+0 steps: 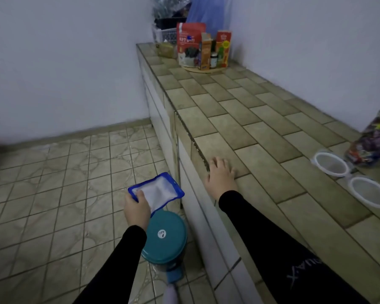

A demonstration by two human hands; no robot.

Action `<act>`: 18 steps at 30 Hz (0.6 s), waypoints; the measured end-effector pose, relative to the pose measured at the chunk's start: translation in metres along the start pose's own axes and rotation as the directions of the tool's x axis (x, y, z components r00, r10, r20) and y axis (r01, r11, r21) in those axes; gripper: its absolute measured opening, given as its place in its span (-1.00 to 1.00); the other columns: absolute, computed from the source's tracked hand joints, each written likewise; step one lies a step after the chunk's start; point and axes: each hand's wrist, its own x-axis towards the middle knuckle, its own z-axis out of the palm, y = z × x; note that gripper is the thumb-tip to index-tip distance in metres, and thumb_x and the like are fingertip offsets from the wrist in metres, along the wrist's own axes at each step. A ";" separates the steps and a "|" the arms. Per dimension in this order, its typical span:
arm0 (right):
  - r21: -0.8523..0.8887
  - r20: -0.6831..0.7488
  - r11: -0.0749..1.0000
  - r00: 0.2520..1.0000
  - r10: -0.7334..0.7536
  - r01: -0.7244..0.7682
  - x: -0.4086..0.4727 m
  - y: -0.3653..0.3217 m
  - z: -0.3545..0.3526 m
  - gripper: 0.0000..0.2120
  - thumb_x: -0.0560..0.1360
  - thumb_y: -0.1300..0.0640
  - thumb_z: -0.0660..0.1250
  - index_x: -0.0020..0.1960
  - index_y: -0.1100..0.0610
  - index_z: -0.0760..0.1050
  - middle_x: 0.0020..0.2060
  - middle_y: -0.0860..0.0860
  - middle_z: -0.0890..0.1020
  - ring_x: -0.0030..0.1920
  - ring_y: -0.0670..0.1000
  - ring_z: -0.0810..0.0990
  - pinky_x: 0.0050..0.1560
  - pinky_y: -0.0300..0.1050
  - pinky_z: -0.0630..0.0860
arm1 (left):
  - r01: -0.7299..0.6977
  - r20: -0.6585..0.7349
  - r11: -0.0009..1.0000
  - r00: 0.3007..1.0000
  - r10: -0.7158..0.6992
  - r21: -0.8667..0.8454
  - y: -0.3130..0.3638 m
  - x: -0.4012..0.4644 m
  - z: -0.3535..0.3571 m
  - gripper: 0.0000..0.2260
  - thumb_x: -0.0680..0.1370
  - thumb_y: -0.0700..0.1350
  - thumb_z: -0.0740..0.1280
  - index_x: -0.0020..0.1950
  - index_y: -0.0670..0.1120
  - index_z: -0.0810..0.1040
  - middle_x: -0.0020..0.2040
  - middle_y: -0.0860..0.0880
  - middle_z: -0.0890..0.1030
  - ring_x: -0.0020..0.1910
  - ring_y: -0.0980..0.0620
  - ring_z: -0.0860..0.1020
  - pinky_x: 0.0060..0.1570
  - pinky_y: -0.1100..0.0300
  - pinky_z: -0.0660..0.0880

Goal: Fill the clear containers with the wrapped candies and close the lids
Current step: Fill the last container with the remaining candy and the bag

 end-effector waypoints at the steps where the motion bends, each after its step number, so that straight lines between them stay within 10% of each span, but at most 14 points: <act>1: -0.009 -0.003 1.000 1.000 -0.003 0.003 0.000 -0.001 0.002 -0.50 0.56 0.09 0.13 0.48 0.15 0.17 0.45 0.12 0.20 0.47 0.16 0.10 0.40 0.20 0.13 | 0.013 0.006 1.000 1.000 -0.013 0.005 -0.002 -0.002 0.002 -0.78 0.65 -0.06 0.15 -0.04 -0.21 0.38 -0.18 -0.13 0.49 -0.15 -0.13 0.48 -0.13 0.05 0.41; 18: -0.117 -0.031 0.993 0.999 -0.015 0.012 0.009 -0.002 0.004 -0.46 0.59 0.03 0.10 0.52 0.16 0.08 0.45 0.15 0.14 0.46 0.21 0.10 0.39 0.24 0.15 | 0.183 -0.005 0.971 0.983 -0.184 0.157 -0.021 0.011 0.045 -0.85 0.65 -0.17 0.10 0.09 -0.24 0.37 0.17 -0.35 0.52 0.12 -0.27 0.52 -0.05 0.07 0.38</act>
